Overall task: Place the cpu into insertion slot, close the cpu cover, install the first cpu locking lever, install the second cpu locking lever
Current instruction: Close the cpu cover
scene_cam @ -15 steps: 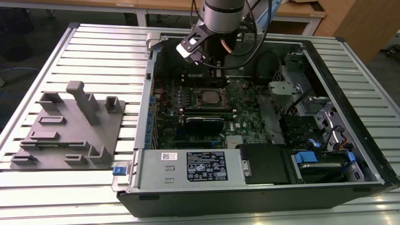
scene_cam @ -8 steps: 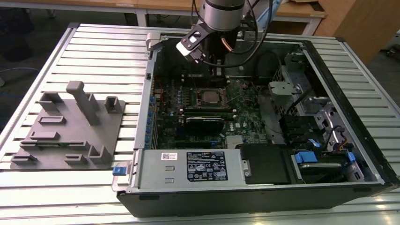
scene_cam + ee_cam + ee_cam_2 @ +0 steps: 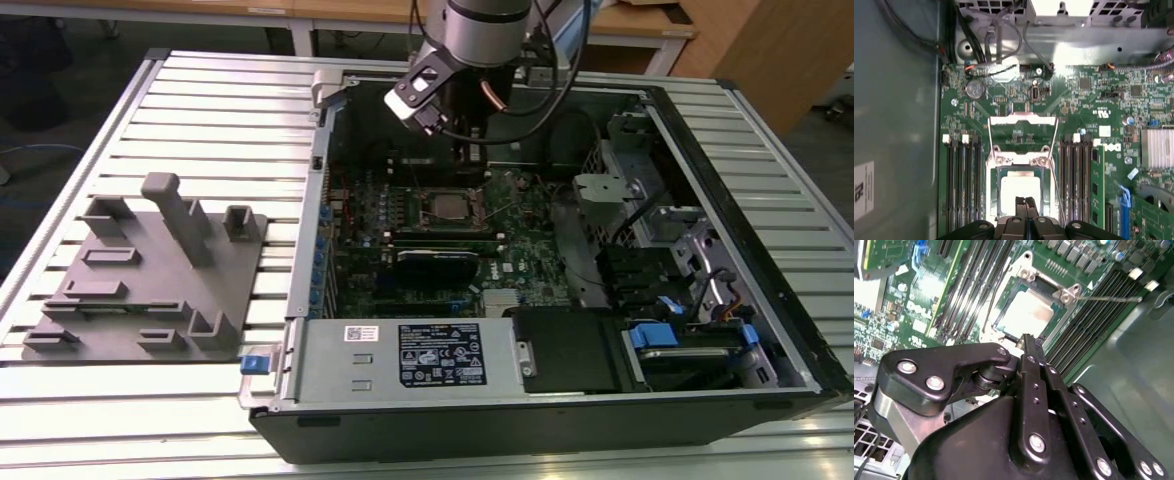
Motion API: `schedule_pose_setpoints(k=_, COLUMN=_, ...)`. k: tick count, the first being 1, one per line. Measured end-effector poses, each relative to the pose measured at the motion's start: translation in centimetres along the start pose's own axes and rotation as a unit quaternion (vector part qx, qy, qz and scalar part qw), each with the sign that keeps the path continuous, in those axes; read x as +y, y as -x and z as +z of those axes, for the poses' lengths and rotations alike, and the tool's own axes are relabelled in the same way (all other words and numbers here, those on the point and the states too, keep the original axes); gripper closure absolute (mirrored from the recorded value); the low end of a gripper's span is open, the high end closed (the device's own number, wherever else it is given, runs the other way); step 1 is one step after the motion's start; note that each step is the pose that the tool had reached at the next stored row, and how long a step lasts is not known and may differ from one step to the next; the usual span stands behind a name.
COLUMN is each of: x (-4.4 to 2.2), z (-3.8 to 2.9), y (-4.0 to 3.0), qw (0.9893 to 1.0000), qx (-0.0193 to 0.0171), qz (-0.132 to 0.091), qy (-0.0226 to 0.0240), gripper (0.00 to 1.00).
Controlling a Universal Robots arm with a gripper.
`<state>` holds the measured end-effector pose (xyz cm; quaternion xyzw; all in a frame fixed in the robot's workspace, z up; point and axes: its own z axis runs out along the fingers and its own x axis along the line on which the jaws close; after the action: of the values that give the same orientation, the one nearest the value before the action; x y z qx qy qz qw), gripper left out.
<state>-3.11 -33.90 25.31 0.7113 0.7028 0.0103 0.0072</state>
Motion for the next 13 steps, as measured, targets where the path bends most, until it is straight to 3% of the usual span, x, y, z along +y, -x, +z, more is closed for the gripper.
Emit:
schedule_pose_setpoints(k=5, x=0.92, z=0.03, y=-0.01, qw=1.0000, qx=0.0000, qz=0.000, qy=0.0000, gripper=0.90)
schedule_pose_setpoints(k=8, x=0.96, z=-0.01, y=-0.01, qw=1.0000, qx=0.0000, qz=0.000, qy=0.0000, gripper=0.90)
schedule_pose_setpoints(k=13, x=0.98, z=-0.64, y=-0.01, qw=1.0000, qx=0.0002, qz=0.000, qy=0.0000, gripper=0.90)
